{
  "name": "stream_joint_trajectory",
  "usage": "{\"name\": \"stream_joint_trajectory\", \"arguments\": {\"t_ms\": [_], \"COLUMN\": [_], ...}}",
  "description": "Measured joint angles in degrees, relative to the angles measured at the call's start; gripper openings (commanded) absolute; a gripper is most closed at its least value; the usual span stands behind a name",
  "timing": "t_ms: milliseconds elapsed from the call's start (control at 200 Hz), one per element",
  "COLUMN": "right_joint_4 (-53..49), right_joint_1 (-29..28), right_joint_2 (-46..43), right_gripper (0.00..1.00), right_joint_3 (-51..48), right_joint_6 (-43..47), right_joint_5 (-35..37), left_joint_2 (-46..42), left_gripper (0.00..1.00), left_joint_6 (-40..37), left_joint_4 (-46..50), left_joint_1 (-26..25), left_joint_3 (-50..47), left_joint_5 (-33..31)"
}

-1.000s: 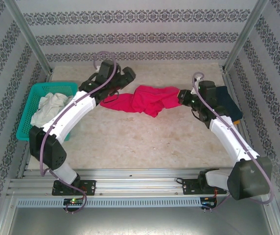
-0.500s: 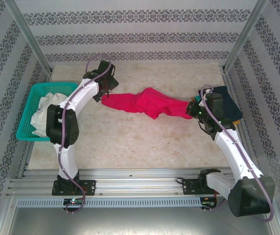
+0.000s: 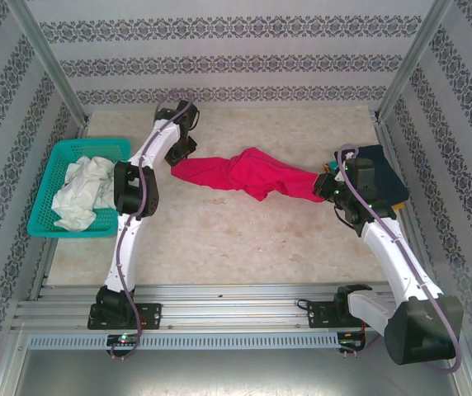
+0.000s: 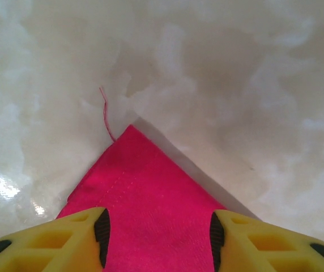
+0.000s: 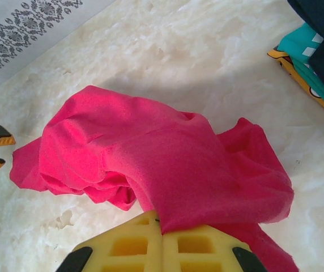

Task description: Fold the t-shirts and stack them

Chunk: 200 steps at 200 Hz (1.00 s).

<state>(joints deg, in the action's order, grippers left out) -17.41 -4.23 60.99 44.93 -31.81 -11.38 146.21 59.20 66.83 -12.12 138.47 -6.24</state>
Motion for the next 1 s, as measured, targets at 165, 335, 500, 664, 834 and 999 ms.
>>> {"name": "stream_joint_trajectory", "arguments": {"t_ms": [165,335,500,664,834,999], "right_joint_4": [0.0,0.0,0.1,0.5,0.5,0.5], "right_joint_1": [0.0,0.0,0.0,0.0,0.0,0.0], "right_joint_2": [0.9,2.1,2.9,3.5,3.6,3.6], "right_gripper": [0.0,0.0,0.0,0.0,0.0,0.0], "right_joint_3": [0.0,0.1,0.2,0.3,0.3,0.3], "right_joint_6": [0.0,0.0,0.0,0.0,0.0,0.0], "right_joint_5": [0.0,-0.7,-1.4,-1.6,-1.6,-1.6], "left_joint_2": [1.9,2.5,3.1,3.1,3.4,5.2], "left_gripper": [0.5,0.57,0.58,0.58,0.54,0.51], "left_joint_6": [0.3,0.1,0.0,0.0,0.7,0.9], "left_joint_4": [2.9,3.0,2.9,2.7,2.6,2.4], "left_joint_1": [1.1,2.9,3.7,3.7,4.0,4.4], "left_joint_3": [0.2,0.8,4.1,5.6,5.6,5.6], "left_joint_5": [0.4,1.7,2.5,3.3,3.9,4.8]}}
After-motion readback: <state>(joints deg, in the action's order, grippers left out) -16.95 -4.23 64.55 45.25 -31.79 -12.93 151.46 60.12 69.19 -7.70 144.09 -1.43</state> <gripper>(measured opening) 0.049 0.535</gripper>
